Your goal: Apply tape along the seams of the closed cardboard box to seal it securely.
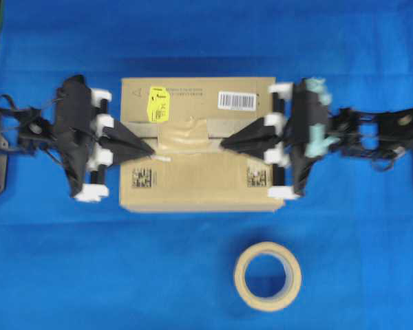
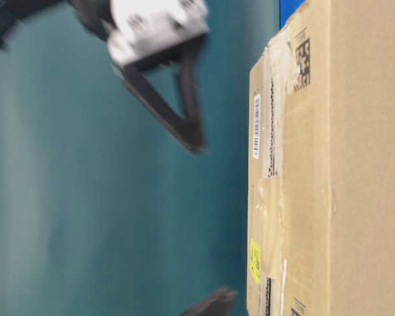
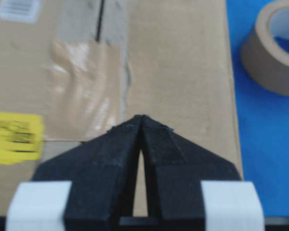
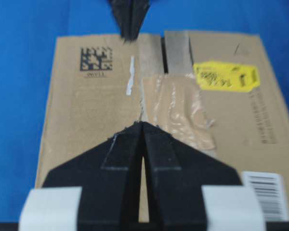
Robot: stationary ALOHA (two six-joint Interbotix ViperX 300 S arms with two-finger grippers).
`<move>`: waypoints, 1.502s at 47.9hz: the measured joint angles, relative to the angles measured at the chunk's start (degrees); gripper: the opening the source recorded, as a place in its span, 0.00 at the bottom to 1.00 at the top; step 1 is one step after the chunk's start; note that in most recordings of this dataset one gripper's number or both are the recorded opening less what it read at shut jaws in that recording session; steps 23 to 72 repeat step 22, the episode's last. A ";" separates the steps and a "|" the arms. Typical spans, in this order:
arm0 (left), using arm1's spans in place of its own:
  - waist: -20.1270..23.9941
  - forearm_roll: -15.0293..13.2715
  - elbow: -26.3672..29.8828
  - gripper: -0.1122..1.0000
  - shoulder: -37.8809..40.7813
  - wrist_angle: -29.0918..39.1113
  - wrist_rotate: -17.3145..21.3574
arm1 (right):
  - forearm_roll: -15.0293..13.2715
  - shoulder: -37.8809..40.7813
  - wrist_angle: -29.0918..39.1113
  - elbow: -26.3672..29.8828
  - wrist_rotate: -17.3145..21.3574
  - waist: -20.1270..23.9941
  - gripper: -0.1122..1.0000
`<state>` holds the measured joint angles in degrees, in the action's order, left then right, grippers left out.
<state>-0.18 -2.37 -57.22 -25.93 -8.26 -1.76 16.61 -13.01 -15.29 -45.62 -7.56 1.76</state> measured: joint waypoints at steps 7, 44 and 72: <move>0.97 0.00 -3.69 0.10 -7.82 3.25 1.49 | 0.00 -7.73 0.79 -5.01 -1.93 -0.44 0.10; 1.23 0.00 -12.74 0.10 -27.51 9.14 1.58 | 0.00 -24.79 4.92 -16.35 -1.93 -0.62 0.10; 1.23 0.00 -12.74 0.10 -27.51 9.14 1.58 | 0.00 -24.79 4.92 -16.35 -1.93 -0.62 0.10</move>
